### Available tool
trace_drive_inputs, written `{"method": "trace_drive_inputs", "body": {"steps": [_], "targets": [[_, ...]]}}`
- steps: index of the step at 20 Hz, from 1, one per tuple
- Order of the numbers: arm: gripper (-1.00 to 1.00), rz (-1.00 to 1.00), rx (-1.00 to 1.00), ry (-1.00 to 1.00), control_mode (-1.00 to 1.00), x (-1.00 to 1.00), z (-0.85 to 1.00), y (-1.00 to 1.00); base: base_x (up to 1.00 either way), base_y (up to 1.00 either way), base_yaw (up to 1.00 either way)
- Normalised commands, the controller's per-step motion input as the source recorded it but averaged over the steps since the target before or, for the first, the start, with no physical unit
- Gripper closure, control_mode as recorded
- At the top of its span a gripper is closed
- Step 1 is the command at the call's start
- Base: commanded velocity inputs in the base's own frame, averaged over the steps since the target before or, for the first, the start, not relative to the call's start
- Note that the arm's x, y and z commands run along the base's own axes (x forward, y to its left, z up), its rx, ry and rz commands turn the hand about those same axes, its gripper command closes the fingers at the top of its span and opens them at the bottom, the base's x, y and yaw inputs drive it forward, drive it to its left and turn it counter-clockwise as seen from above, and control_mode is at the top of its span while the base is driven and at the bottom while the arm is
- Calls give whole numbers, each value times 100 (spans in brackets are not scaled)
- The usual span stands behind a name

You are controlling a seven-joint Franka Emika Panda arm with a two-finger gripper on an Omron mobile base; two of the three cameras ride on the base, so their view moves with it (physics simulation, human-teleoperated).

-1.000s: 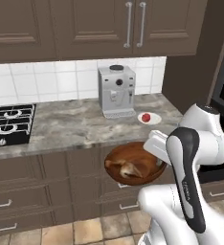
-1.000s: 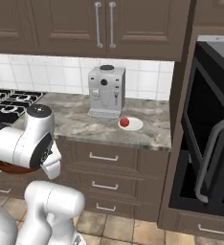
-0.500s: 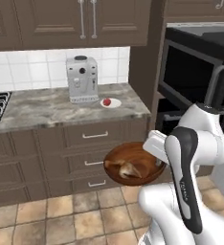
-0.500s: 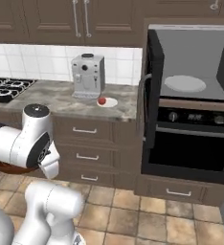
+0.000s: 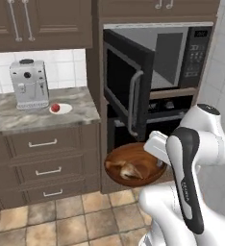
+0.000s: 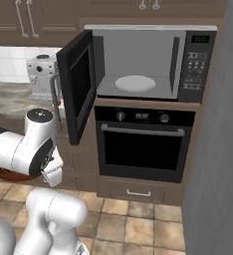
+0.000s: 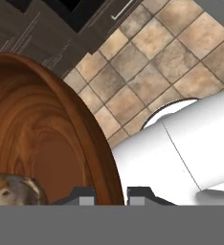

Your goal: Remove the peach from the bowl and place it on the small plate. Then place the bowl with only the chicken drumstick in the microwave, close the door, and press the start button to microwave the chicken drumstick.

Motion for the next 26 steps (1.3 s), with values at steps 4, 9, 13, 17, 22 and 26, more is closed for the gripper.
{"method": "trace_drive_inputs", "body": {"steps": [4, 9, 13, 17, 22, 26], "targets": [[100, 0, 0, 0, 100, 0, 0, 0, 0, -100, -7], [100, 0, 0, 0, 100, 0, 0, 0, 37, -73, -15], [100, 0, 0, 0, 100, 0, 0, 0, 62, -18, -19], [100, 0, 0, 0, 100, 0, 0, 0, 70, 7, -8], [100, 0, 0, 0, 100, 0, 0, 0, 70, 6, 0], [100, 0, 0, 0, 100, 0, 0, 0, 59, 0, 1]]}}
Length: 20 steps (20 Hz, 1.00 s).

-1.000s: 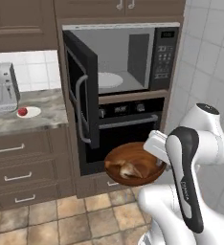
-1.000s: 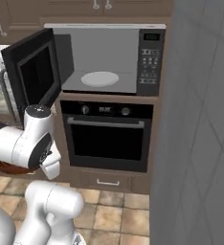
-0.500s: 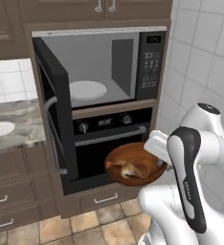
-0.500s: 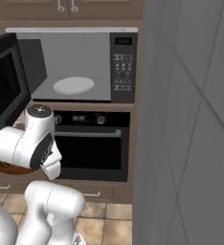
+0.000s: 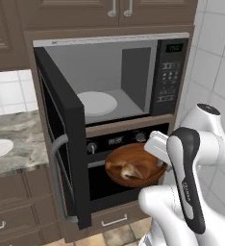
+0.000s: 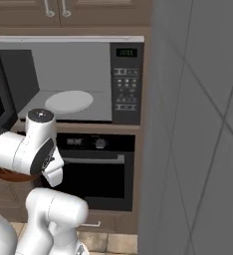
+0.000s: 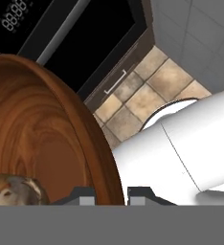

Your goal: Remove the peach from the bowl and place it on the small plate. Then place the bowl with only the chicken drumstick in the microwave, close the door, and press the start button to microwave the chicken drumstick.

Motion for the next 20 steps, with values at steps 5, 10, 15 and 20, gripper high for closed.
{"method": "trace_drive_inputs", "body": {"steps": [5, 10, 15, 20], "targets": [[100, 0, 0, 0, 100, 0, 0, 0, 31, -2, 3], [100, 0, 0, 0, 100, 0, 0, 0, -2, -15, 1], [100, 0, 0, 0, 100, 0, 0, 0, -52, -34, 1], [100, 0, 0, 0, 100, 0, 0, 0, -27, -21, 1]]}}
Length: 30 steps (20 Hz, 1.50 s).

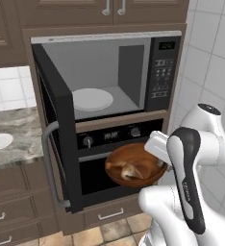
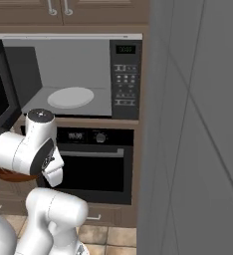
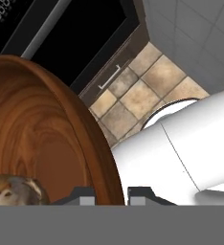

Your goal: Remove the peach from the bowl and place it on the small plate. Then place the bowl with only the chicken drumstick in the microwave, close the door, and press the start button to microwave the chicken drumstick.

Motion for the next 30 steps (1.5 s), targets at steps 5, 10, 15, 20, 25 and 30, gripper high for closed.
{"method": "trace_drive_inputs", "body": {"steps": [5, 10, 15, 20, 25, 30], "targets": [[100, 0, 0, 0, 100, 0, 0, 0, 6, 0, 4], [100, 0, 0, 0, 100, 0, 0, 0, 3, 0, 1], [100, 0, 2, 0, -100, 8, 0, 0, 12, -1, 0], [100, -3, 9, -3, -100, 80, 1, 10, 0, 0, 0], [100, -10, 6, -5, -100, 100, 7, 28, 0, 0, 0], [100, -12, 9, -9, -100, 85, 26, 9, 0, 0, 0]]}}
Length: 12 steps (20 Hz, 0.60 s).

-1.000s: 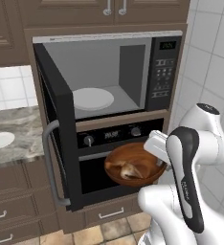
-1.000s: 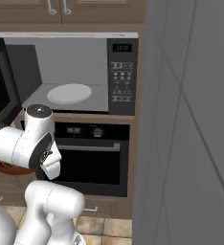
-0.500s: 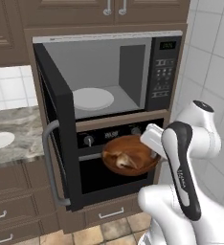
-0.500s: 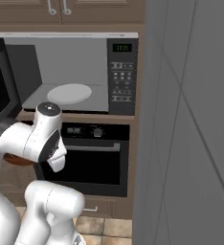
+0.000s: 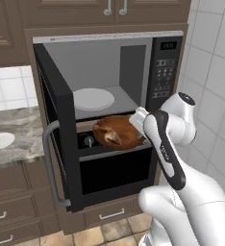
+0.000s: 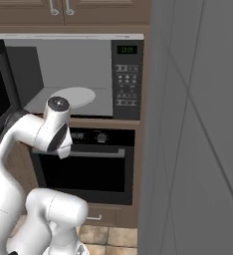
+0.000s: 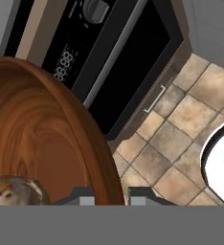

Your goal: Remove the peach from the bowl and place it on the small plate. Then place the bowl with only the chicken drumstick in the microwave, close the door, and press the start button to microwave the chicken drumstick.

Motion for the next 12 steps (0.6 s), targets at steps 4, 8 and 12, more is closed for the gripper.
{"method": "trace_drive_inputs", "body": {"steps": [4, 8, 12], "targets": [[100, -12, 6, -11, -100, 61, 30, 3, 0, 0, 0], [100, -11, 11, -4, -100, 76, 27, 2, 0, 0, 0], [100, -9, 15, -4, -100, 76, 27, 0, 0, 0, 0]]}}
